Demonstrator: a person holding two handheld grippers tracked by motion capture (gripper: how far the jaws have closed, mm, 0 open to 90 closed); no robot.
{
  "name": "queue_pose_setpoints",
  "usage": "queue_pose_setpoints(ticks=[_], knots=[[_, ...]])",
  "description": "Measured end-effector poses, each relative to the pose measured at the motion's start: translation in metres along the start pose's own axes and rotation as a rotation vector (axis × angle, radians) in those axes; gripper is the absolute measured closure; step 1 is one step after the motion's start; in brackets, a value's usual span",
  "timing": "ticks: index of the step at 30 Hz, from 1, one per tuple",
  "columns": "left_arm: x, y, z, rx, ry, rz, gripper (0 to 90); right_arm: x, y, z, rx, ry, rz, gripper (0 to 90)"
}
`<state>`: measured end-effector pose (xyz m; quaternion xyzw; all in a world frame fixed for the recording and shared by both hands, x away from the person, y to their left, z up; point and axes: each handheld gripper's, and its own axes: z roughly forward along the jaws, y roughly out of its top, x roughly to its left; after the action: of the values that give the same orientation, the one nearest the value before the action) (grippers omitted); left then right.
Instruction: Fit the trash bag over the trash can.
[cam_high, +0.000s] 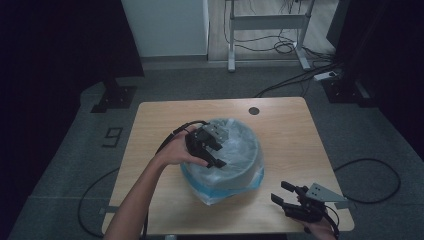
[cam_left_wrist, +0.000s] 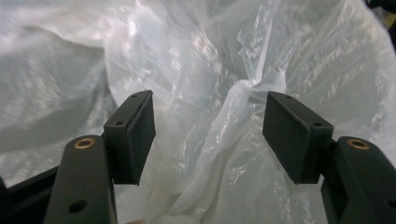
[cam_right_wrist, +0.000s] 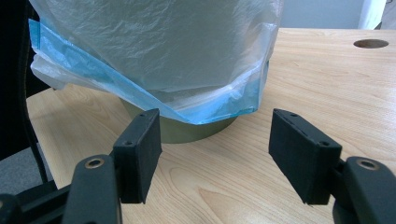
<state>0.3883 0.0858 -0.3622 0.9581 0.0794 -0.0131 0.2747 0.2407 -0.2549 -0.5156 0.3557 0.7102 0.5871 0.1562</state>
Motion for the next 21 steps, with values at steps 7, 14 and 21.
queue_pose_setpoints(ticks=[7, 14, 21], knots=[[0.001, 0.003, 0.003, 0.006, -0.004, -0.003, 34.0, -0.002, -0.001, -0.001, 0.003, -0.008, 0.005, 33.4], [-0.001, -0.002, -0.008, -0.076, 0.038, -0.014, 32.5, -0.003, -0.001, -0.002, -0.003, -0.012, 0.006, 33.2], [-0.008, -0.015, -0.028, -0.191, 0.1, -0.037, 31.8, -0.003, 0.0, -0.002, -0.003, -0.015, 0.003, 33.2]])
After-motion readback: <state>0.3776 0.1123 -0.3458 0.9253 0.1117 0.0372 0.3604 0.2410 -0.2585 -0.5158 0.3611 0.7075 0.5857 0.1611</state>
